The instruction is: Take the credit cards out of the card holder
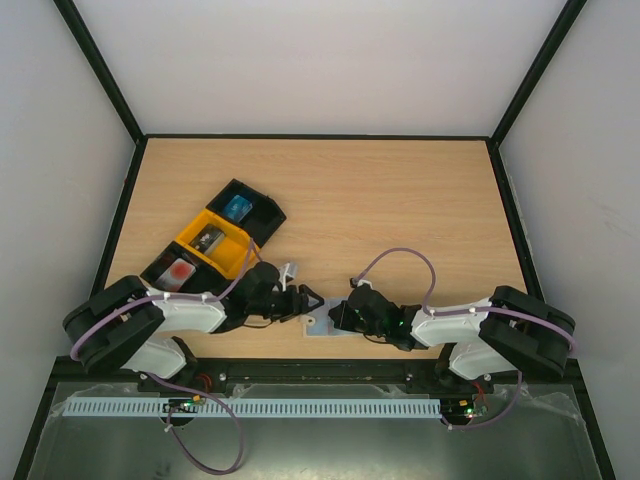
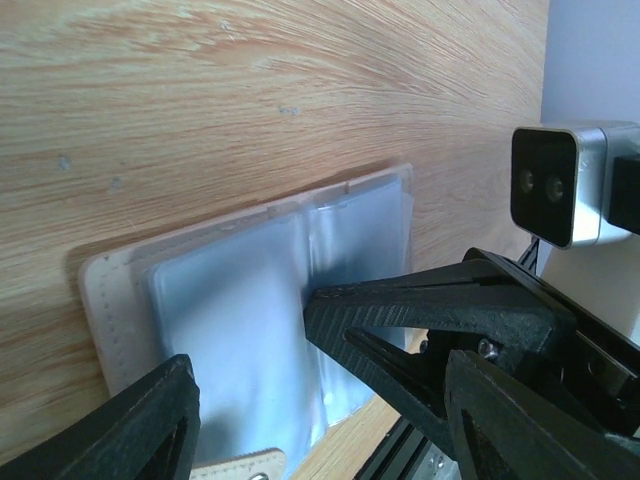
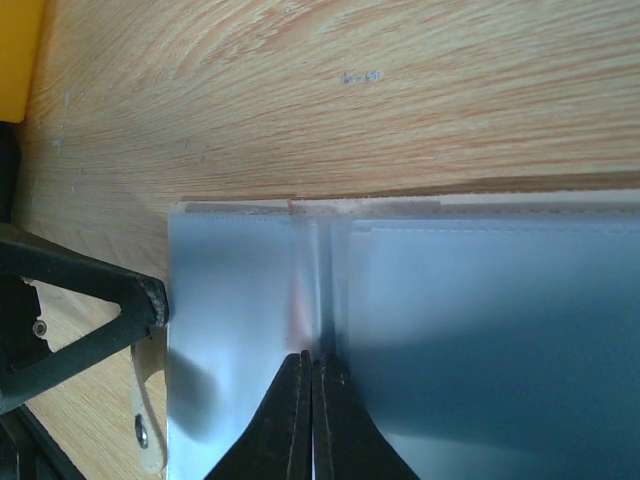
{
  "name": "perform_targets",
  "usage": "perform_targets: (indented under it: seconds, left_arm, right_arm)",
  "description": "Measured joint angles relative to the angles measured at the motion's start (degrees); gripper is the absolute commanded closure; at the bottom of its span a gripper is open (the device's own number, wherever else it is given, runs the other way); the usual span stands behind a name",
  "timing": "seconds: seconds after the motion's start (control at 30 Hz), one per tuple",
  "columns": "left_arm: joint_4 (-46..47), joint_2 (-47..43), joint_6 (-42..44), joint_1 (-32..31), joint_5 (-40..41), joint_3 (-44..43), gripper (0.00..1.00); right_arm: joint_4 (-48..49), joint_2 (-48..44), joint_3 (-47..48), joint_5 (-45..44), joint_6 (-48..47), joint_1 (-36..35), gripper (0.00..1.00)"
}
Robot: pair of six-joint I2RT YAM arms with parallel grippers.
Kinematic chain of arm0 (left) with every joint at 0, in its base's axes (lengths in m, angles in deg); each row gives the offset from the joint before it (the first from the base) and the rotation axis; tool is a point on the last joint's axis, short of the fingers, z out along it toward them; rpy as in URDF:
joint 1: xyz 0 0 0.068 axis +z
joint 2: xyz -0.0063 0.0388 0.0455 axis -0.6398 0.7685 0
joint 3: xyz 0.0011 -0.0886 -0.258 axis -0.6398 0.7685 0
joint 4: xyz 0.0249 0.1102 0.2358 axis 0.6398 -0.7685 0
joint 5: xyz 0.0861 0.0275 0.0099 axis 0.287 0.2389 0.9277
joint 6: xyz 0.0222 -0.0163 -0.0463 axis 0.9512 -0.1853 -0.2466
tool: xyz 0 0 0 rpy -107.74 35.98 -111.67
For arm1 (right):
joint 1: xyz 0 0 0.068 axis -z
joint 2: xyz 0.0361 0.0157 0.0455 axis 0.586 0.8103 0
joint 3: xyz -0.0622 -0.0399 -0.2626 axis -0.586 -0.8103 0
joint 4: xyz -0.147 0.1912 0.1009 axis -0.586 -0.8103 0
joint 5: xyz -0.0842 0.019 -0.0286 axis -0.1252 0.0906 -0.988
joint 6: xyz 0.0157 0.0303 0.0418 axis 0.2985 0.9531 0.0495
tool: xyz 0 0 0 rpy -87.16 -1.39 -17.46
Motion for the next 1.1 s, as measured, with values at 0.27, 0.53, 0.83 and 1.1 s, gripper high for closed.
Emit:
perform_targets:
  seconds: [0.27, 0.53, 0.83, 1.1]
  left_arm:
    - [1.31, 0.00, -0.31, -0.98, -0.02, -0.35, 0.32]
    - [-0.50, -0.04, 0.15, -1.27, 1.20, -2.21, 0.32]
    - [-6.49, -0.85, 2.16, -1.27, 4.63, -3.72, 0.30]
    - [-7.21, -0.83, 2.49, -1.27, 4.74, -3.78, 0.30]
  right_arm:
    - [0.46, -0.04, -0.28, -0.02, 0.00, 0.00, 0.98]
    - [0.70, -0.15, -0.50, -0.17, 0.02, 0.00, 0.98]
    - [0.85, -0.24, -0.63, -0.33, 0.00, 0.00, 0.98]
    - [0.85, -0.24, -0.63, -0.35, 0.00, 0.00, 0.98]
